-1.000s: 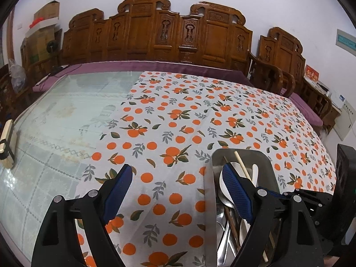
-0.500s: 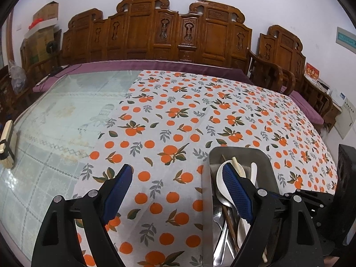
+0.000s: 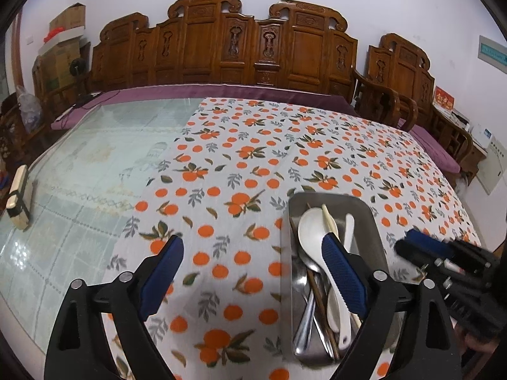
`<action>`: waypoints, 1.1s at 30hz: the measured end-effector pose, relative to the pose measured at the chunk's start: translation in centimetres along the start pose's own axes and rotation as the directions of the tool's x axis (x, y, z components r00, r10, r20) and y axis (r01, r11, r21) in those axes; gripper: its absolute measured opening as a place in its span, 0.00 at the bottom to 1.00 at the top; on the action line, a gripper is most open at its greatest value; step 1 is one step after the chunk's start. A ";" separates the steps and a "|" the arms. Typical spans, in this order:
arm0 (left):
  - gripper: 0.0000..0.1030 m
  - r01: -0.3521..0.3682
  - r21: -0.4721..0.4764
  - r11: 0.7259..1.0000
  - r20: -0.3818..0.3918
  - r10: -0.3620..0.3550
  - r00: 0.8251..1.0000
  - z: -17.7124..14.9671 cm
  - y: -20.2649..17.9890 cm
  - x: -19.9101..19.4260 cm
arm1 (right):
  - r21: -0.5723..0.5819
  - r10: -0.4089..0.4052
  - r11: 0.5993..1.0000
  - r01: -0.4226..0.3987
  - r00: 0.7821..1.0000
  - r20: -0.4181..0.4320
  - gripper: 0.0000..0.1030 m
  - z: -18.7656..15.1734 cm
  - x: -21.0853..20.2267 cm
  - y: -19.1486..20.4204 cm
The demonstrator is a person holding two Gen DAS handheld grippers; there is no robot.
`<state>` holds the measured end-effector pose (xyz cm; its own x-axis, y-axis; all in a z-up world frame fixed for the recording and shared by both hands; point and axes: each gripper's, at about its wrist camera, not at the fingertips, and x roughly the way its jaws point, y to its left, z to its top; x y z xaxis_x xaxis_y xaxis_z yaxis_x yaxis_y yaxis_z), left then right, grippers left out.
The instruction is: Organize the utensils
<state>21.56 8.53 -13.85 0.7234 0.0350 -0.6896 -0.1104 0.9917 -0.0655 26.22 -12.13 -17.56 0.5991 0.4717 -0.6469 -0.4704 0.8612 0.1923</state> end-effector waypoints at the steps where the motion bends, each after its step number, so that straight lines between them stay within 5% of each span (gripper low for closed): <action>1: 0.86 -0.004 0.009 1.000 0.003 0.004 1.000 -0.3 -0.2 -0.4 | -0.002 -0.012 1.000 0.012 1.000 0.006 0.39 -0.2 -0.7 -0.1; 3: 0.87 -0.012 0.032 0.999 0.009 0.012 1.000 -1.0 -0.8 -1.2 | -0.009 -0.038 0.999 0.038 0.999 0.016 0.42 -0.5 -1.9 -0.4; 14: 0.92 0.004 0.120 0.993 0.038 -0.009 0.999 -3.4 -4.6 -6.6 | 0.036 -0.149 0.989 0.146 0.984 0.099 0.97 -2.9 -9.7 -1.4; 24: 0.92 0.060 0.118 0.991 0.049 -0.066 0.997 -4.6 -6.5 -11.0 | 0.048 -0.222 0.975 0.217 0.965 0.141 0.97 -5.8 -15.6 -0.8; 33: 0.92 0.087 0.136 0.987 0.114 -0.102 0.988 -3.8 -8.1 -15.5 | 0.070 -0.242 0.970 0.232 0.939 0.243 0.97 -4.5 -21.7 -0.1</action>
<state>8.67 -0.48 -5.41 0.8038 -0.0528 -0.5925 0.0461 0.9986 -0.0265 10.33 -23.29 -6.90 0.8339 0.2803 -0.4753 -0.2718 0.9583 0.0883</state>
